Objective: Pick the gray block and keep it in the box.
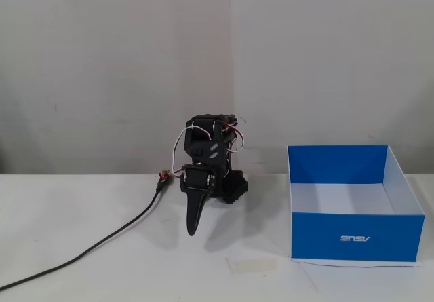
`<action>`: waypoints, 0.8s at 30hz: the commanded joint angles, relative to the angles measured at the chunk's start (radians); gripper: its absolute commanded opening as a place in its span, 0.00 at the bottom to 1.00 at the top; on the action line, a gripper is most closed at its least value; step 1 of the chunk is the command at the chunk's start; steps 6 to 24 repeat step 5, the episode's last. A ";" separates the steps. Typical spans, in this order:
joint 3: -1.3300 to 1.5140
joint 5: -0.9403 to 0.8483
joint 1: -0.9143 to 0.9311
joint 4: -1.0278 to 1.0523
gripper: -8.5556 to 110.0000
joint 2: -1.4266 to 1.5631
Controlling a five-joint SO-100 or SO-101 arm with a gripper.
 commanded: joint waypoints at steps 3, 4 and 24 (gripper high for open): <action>0.012 0.006 0.002 0.011 0.07 0.121; 0.012 0.006 0.002 0.011 0.07 0.121; 0.012 0.006 0.002 0.011 0.07 0.121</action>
